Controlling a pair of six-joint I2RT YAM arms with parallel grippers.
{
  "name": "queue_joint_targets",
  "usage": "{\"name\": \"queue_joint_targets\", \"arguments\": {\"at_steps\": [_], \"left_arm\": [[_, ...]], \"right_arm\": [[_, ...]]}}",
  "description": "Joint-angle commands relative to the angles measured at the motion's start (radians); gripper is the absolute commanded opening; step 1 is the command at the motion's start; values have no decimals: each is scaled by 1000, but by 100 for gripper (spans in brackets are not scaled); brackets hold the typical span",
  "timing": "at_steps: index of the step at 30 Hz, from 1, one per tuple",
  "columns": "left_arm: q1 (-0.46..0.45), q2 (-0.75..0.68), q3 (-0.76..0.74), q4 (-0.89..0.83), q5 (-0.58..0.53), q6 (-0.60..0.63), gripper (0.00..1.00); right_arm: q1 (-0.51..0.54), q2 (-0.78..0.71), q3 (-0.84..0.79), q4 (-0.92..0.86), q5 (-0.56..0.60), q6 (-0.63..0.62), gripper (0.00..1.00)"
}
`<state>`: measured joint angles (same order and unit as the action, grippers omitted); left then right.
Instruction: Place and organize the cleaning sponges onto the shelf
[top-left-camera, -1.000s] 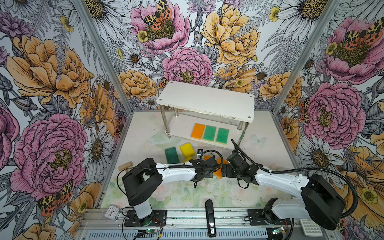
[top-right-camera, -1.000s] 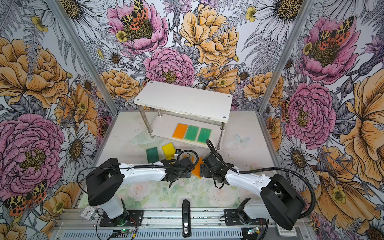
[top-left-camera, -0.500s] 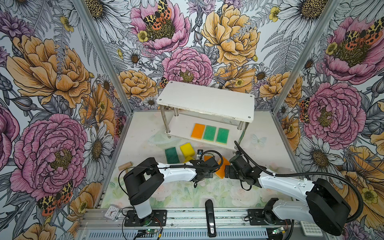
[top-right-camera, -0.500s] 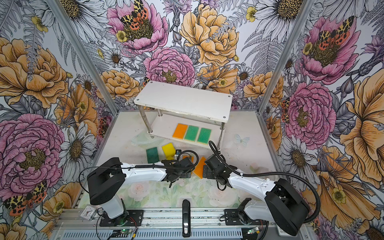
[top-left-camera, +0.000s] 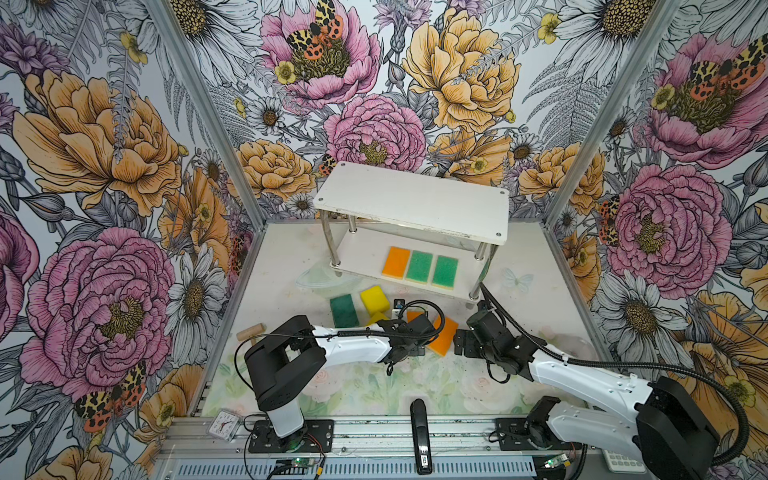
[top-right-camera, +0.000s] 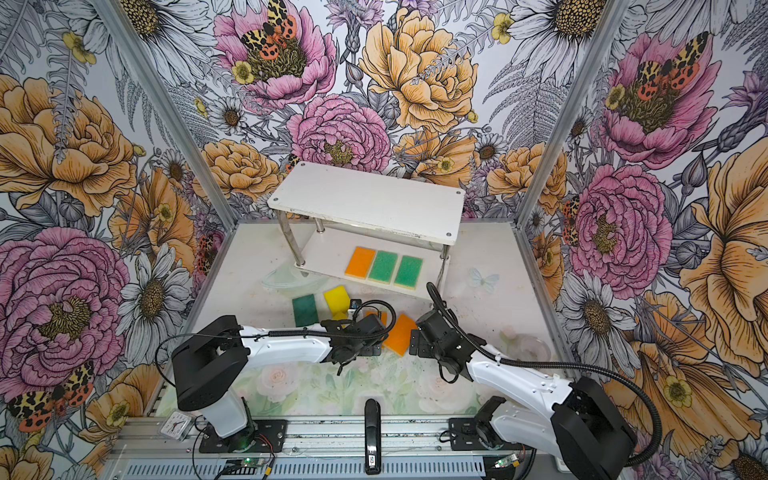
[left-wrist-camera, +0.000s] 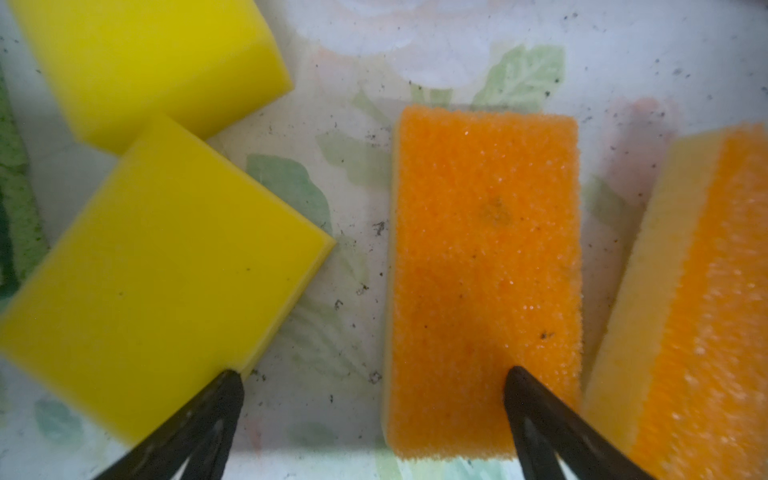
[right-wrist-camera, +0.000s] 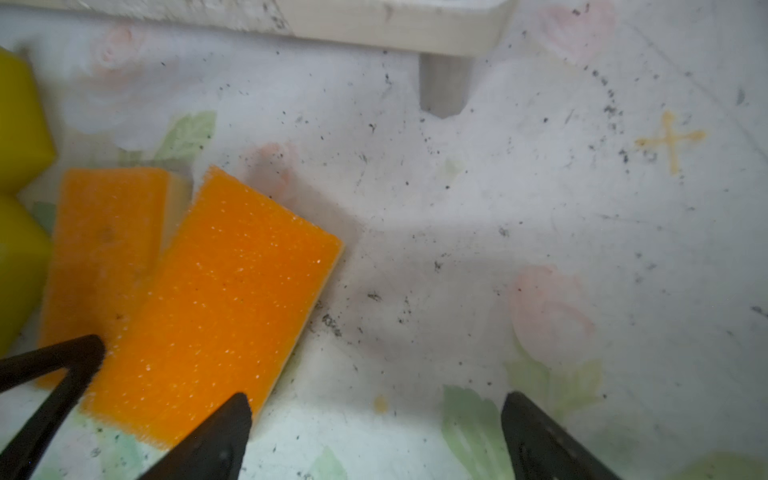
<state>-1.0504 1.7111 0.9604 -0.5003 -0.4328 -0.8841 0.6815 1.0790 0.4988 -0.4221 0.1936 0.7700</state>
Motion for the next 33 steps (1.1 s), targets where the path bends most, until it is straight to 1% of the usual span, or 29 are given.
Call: {"name": "queue_joint_targets", "arguments": {"at_steps": [1,6,9,12,18,22,28,33], "left_arm": [[15,-32,-32,-25,-3,-6,99],[17,-57,-54,-25,-10,-13,99],[16,-80,-66,-23,-12,-18,99],[15,-110,-76,-23,-20,-21,99],[15,-145,-106,-9,-26,-28,99],[18,-133,-117,17,-18,-30,99],[17,-107,-120,28,-12,-33,99],[18,-106,-127,29,-11,-32,99]], "right_arm": [[3,-40,29,11,-8,39,96],[18,-2,66,19,20,107,94],[37,61,105,18,17,137,93],[59,133,149,17,21,195,93],[171,273,261,16,97,257,93],[210,358,310,15,124,301,93],[230,419,327,12,138,333,94],[230,443,328,-17,152,316,93]]}}
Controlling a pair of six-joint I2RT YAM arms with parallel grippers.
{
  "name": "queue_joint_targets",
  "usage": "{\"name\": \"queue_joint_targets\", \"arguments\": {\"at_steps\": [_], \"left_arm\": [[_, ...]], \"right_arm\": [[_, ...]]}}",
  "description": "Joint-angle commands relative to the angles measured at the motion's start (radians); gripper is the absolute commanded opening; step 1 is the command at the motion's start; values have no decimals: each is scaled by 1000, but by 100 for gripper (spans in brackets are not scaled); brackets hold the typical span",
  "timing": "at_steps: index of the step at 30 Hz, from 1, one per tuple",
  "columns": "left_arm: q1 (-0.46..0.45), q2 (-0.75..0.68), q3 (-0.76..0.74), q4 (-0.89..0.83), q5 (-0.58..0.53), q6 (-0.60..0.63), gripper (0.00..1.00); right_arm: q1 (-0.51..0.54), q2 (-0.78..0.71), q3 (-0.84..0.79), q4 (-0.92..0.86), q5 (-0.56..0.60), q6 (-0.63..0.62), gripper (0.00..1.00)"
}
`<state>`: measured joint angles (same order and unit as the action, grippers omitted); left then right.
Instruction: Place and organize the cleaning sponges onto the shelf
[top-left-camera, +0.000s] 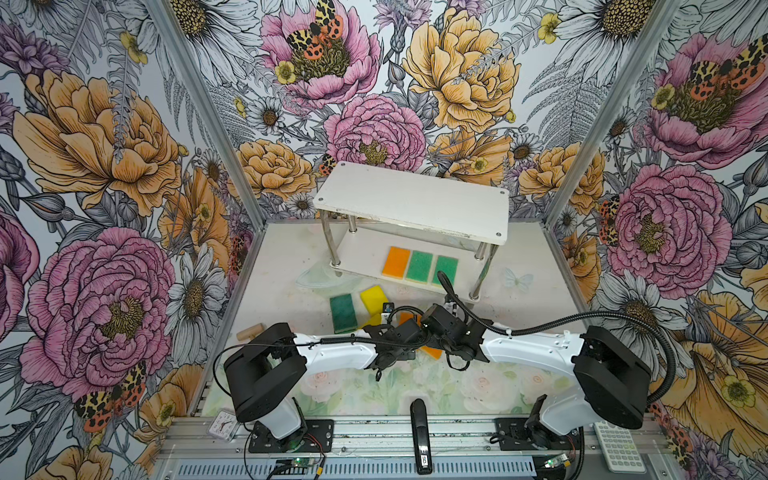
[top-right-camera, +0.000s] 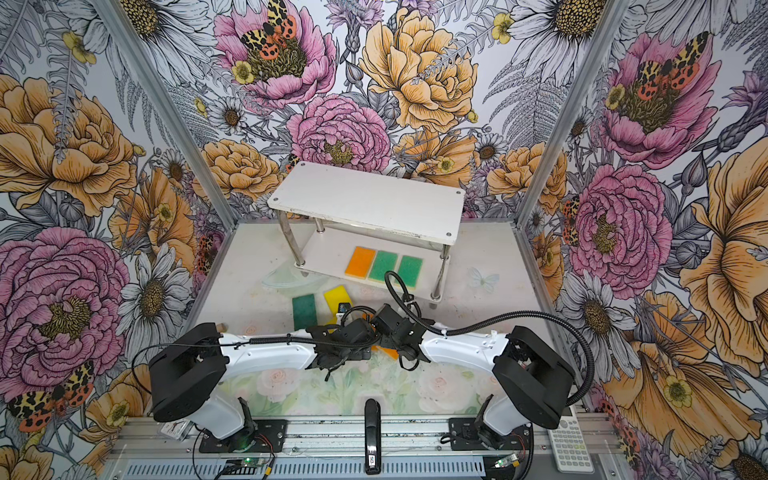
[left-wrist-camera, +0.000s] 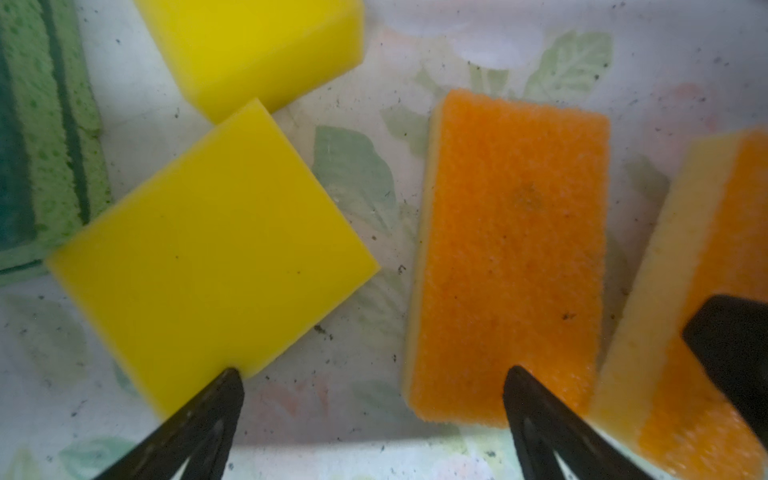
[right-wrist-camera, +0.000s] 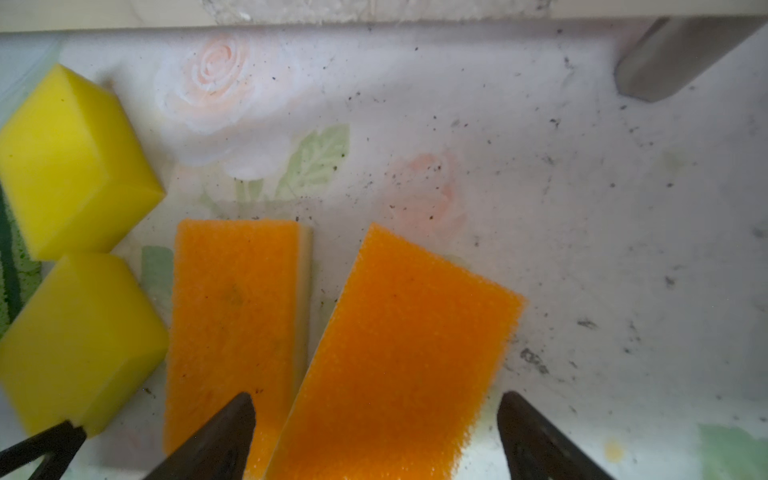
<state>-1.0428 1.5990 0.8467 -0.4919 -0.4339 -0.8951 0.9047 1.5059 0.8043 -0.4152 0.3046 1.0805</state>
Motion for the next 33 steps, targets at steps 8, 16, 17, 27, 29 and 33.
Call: {"name": "queue_joint_targets", "arguments": {"at_steps": [8,16,17,27,29,33], "left_arm": [[16,5,-16,21,-9,-19,99],[22,2,-18,21,-5,-18,99],[17,1,-17,21,-5,-18,99],[-13,7,24,23,-19,-1,99],[-20,14,33,27,-18,2,99],[-41,26,60,27,-21,2,99]], "right_arm": [[7,47,10,-56,46,-45,91],[-6,1,-21,-110,100,-90,91],[-11,-8,-30,-111,102,-94,91],[-49,-78,-85,-112,100,-123,91],[-51,-101,-94,-112,100,-134,91],[-61,-165,-111,-109,97,-162,91]]}}
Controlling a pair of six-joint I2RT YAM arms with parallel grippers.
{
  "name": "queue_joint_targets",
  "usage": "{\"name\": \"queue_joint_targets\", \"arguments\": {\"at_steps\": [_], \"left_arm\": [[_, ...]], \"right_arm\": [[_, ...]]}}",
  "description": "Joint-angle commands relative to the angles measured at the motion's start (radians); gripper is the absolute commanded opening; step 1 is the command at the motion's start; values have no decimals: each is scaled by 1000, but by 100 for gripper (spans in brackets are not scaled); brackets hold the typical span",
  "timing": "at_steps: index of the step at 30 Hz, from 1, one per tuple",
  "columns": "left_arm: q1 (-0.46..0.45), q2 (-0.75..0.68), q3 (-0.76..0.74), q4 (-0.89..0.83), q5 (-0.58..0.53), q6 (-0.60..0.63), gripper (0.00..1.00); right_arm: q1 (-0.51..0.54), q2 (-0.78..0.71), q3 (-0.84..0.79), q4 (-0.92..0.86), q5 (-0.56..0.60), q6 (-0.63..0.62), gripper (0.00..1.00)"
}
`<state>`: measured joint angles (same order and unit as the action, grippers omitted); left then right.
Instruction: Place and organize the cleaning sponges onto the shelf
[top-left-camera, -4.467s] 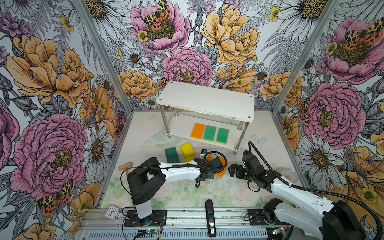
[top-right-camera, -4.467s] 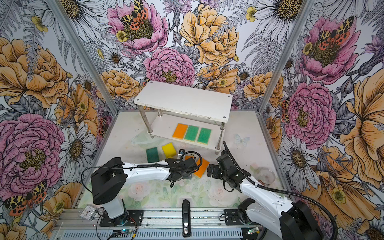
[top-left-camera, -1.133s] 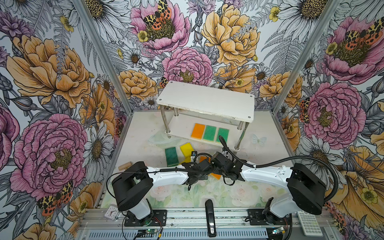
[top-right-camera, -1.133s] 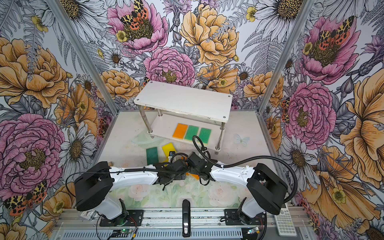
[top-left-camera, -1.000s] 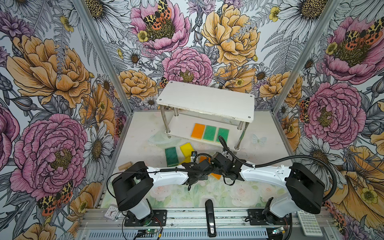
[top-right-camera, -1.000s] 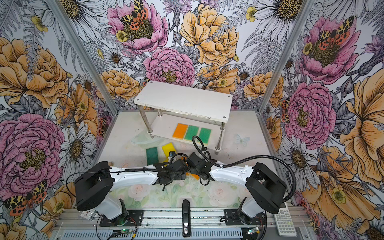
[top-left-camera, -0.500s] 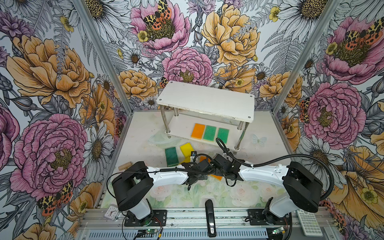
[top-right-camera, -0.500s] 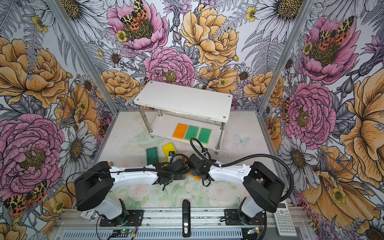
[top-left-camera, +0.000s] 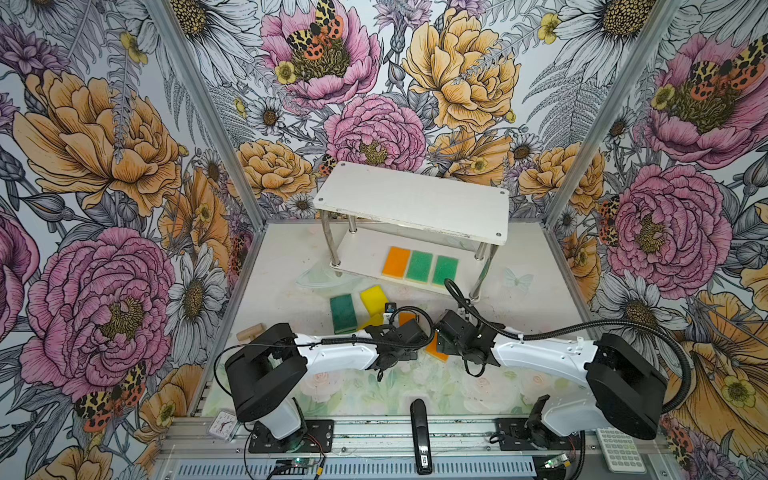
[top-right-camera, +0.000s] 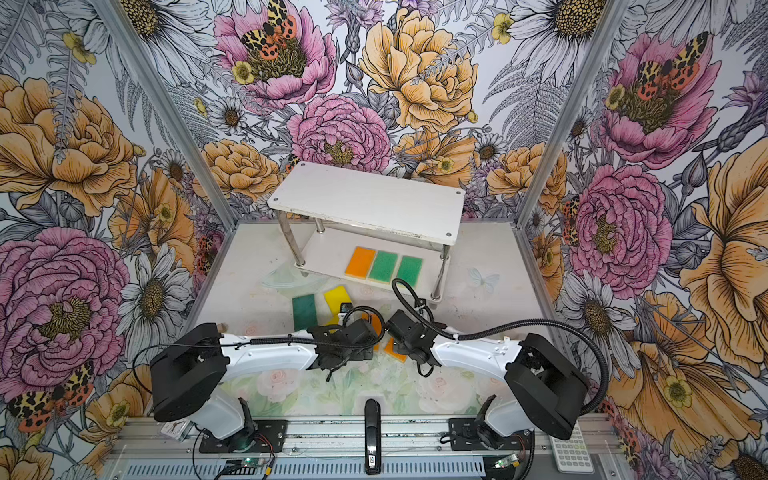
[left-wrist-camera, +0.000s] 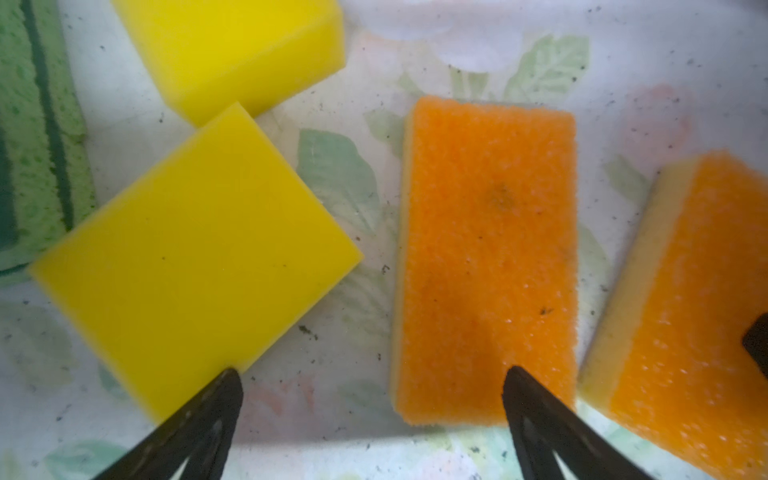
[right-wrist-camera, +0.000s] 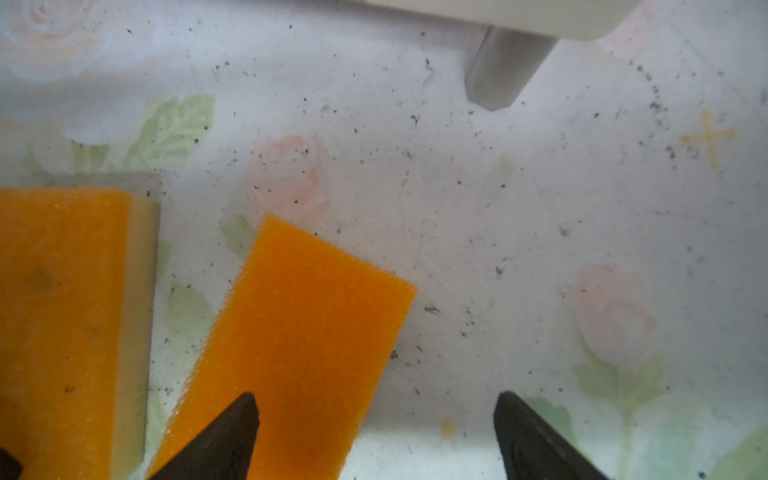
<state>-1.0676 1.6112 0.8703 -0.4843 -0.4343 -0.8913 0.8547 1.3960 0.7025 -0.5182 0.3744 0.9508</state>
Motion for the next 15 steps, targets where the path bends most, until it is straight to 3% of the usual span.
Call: {"name": "queue_joint_targets", "arguments": {"at_steps": [1,6,15], "left_arm": [[-23,15,43,19,-26,-5,99],[-37,34,71,31,-30,-23,99],[-48,135,111,65,-22,-40,99]], "right_arm": [[-13,-74,-11,-6,25,-45,91],[-16,-161,-29,-6,15,-105,92],[-57,-284,-96,-8,-21,-95,92]]}}
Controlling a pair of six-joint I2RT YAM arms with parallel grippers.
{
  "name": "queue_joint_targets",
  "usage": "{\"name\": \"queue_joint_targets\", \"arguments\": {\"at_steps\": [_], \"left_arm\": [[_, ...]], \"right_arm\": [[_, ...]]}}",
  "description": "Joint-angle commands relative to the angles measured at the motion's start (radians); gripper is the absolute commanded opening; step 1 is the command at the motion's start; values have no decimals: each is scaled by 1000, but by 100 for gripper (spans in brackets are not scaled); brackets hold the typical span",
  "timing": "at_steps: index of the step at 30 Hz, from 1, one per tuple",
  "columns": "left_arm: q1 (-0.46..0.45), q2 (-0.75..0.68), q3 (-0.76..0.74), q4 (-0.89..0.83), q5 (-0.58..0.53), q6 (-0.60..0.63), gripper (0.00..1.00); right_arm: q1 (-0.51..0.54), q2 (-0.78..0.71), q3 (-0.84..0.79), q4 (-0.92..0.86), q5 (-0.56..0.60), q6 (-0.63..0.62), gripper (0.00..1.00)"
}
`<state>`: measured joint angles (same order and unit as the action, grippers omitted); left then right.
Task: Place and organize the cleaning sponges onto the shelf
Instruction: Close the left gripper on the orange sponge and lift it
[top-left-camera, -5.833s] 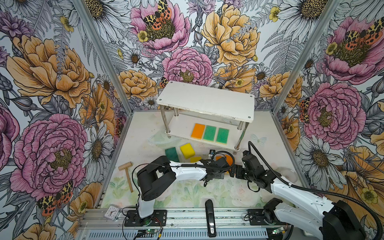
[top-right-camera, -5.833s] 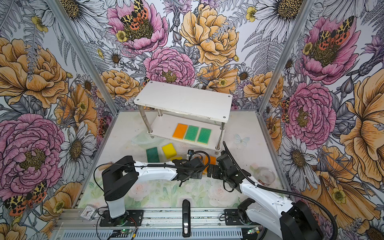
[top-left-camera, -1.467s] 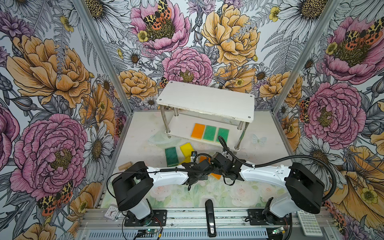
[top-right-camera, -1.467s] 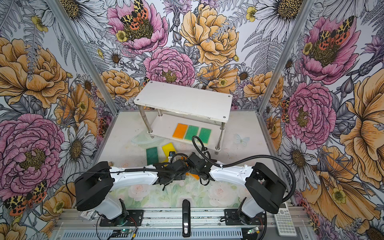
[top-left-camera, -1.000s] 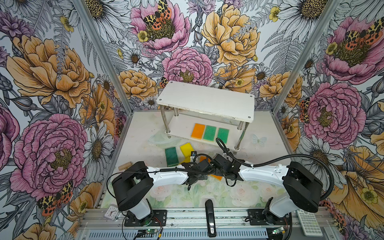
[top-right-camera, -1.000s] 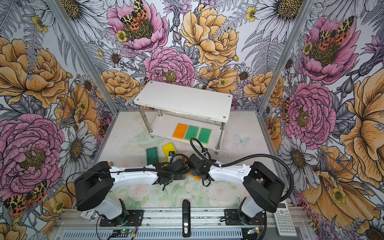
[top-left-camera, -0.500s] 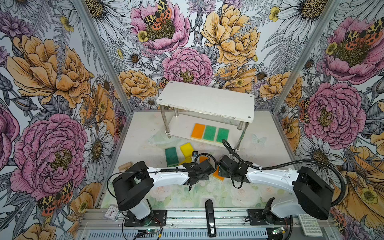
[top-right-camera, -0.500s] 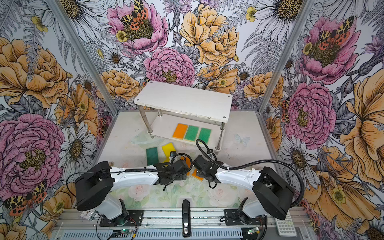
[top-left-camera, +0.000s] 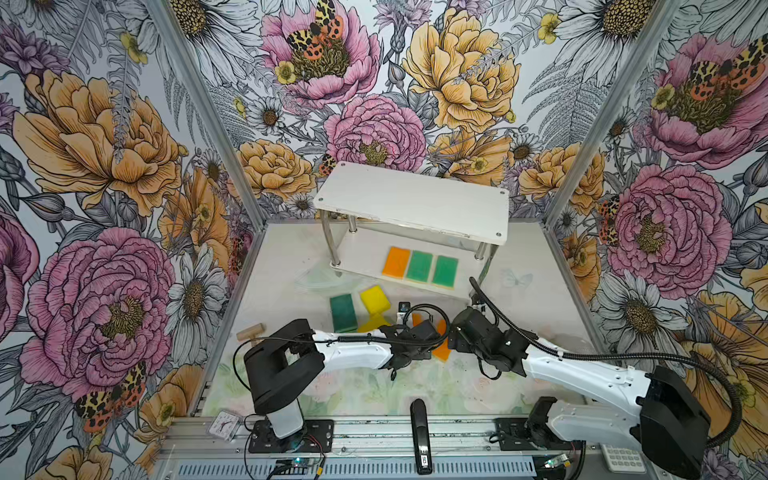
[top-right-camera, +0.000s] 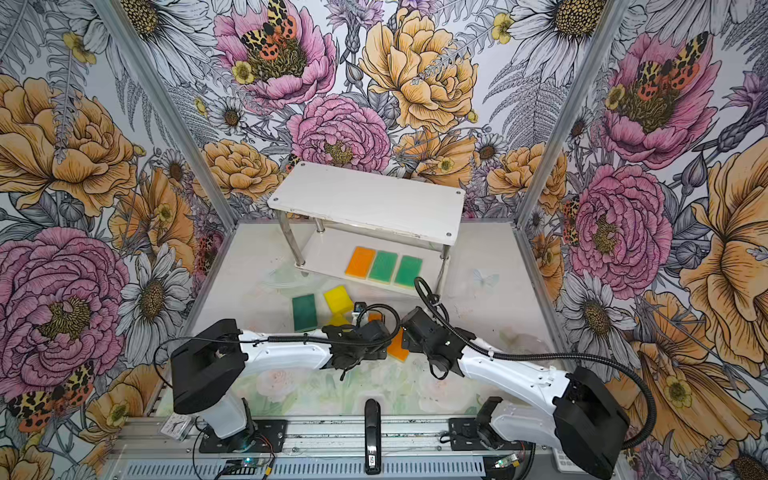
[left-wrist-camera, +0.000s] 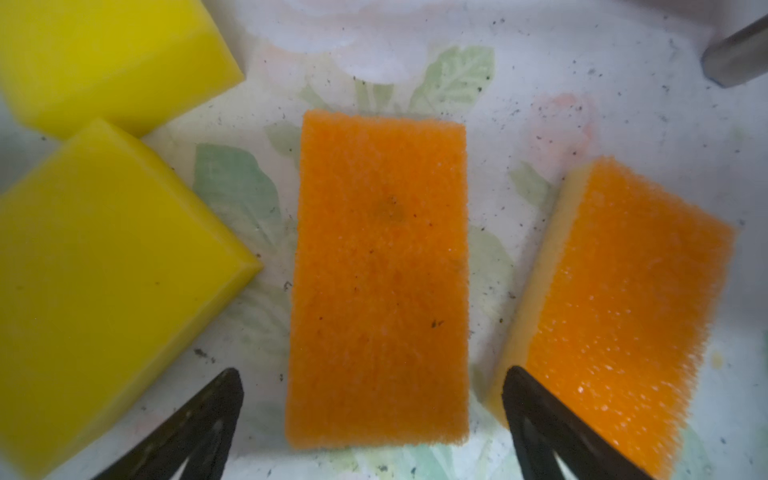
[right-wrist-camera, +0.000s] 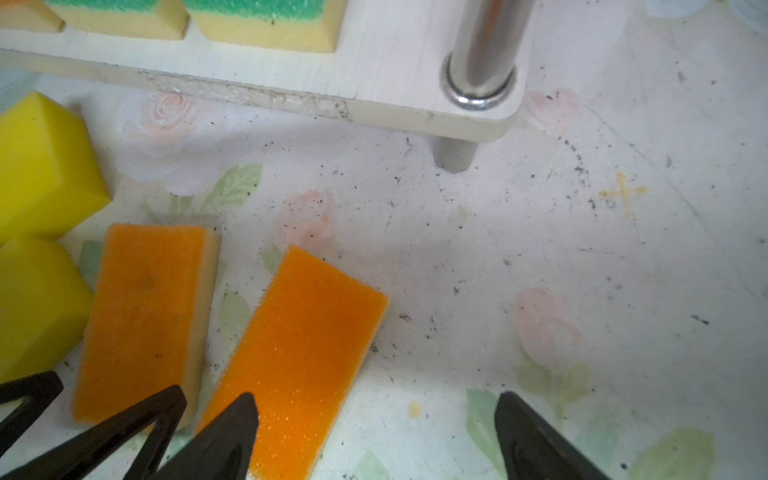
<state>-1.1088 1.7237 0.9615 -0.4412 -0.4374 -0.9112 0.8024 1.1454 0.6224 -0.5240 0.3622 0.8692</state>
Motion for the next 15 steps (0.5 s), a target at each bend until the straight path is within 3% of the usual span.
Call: {"name": "queue_joint_targets", "arguments": {"at_steps": [1,5,15], "left_arm": [[-6,28,22,24,-22,-21,99],[-8,31,20,23,-33,-23,96],[-6,44,14,38,-26,-12,79]], "right_arm": [[-5,-44,-22,-2,-11,-14,92],[-46,-71,-39,-2,-17,-16,92],[-62,-70,-47,-2,-24,-16,92]]}}
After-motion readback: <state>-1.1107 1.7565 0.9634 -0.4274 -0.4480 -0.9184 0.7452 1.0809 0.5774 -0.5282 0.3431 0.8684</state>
